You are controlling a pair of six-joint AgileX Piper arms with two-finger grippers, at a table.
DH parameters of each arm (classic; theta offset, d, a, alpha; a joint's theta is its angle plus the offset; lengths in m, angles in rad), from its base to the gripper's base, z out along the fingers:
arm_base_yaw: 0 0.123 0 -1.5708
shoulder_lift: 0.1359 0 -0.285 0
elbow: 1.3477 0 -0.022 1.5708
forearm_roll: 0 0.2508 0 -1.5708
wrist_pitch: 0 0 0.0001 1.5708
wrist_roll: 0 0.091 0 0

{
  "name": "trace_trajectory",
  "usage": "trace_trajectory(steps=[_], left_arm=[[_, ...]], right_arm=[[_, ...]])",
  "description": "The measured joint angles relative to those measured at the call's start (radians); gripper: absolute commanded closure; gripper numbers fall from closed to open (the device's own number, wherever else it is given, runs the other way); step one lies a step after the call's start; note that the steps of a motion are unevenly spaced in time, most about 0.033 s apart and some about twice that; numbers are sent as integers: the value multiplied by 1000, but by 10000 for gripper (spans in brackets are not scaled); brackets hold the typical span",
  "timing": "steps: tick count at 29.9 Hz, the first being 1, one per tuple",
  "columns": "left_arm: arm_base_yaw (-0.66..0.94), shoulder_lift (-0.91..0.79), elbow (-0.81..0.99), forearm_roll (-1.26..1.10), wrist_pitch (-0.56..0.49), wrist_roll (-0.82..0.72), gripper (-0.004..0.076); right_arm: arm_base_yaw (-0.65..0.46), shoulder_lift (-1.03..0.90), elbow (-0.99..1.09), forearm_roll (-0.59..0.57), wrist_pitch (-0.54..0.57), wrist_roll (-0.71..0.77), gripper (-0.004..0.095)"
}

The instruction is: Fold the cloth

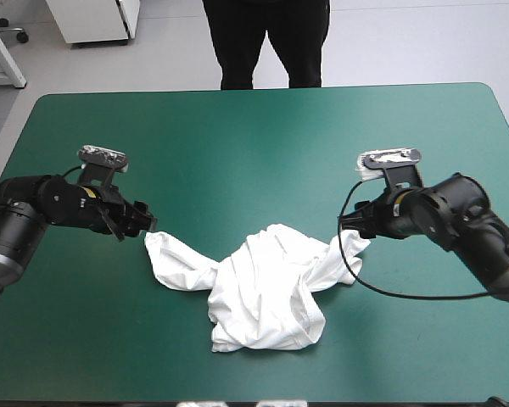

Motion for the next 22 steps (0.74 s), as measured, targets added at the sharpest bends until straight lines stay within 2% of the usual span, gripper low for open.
trace_trajectory(steps=[6,9,12,15,22], left_arm=[[0,-123,-99,5,134,-9,246],[0,-203,-122,6,181,-23,246],[0,-272,-134,7,200,-54,246],[0,-307,-137,15,223,-89,246],[0,-262,-135,43,243,-134,251]], right_arm=[[0,-174,-25,1,153,0,327],[0,-259,-26,1,208,1,358],[0,-315,-26,1,237,4,409],[0,-338,-29,1,254,10,420],[0,-335,-29,2,254,11,421]])
